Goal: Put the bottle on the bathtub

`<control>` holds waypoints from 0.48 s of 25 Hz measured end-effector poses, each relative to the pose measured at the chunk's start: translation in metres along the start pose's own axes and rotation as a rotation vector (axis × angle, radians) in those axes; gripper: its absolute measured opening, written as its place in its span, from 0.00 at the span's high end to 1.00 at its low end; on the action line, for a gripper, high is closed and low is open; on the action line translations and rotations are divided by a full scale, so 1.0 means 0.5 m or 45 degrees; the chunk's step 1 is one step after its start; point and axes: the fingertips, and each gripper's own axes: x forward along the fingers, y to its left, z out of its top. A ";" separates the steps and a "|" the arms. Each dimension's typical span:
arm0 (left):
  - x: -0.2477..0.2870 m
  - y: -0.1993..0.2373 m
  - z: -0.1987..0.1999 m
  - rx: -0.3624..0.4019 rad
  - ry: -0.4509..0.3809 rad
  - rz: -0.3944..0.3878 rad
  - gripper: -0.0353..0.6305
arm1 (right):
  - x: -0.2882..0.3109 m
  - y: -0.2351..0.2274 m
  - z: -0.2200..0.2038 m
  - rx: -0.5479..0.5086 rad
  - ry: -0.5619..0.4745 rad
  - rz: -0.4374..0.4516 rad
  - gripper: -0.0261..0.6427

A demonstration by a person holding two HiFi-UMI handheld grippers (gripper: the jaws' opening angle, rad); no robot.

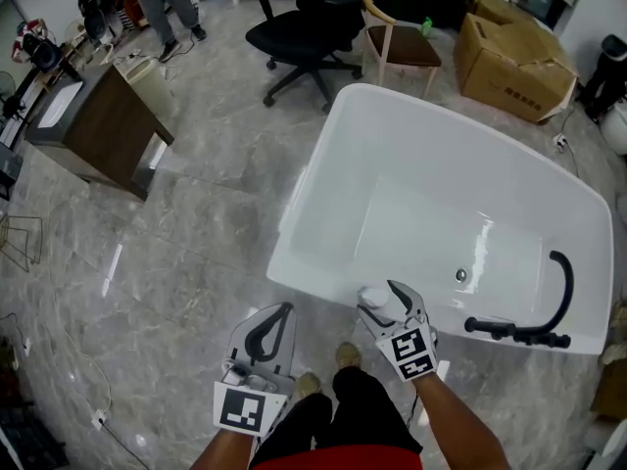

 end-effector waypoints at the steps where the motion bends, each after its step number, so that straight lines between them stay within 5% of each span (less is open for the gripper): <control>1: -0.007 -0.002 0.008 -0.005 -0.012 -0.007 0.93 | -0.022 0.004 0.023 0.004 -0.030 -0.010 0.48; 12: -0.072 -0.085 0.104 -0.004 -0.125 -0.149 0.93 | -0.258 0.091 0.268 0.078 -0.410 -0.049 0.66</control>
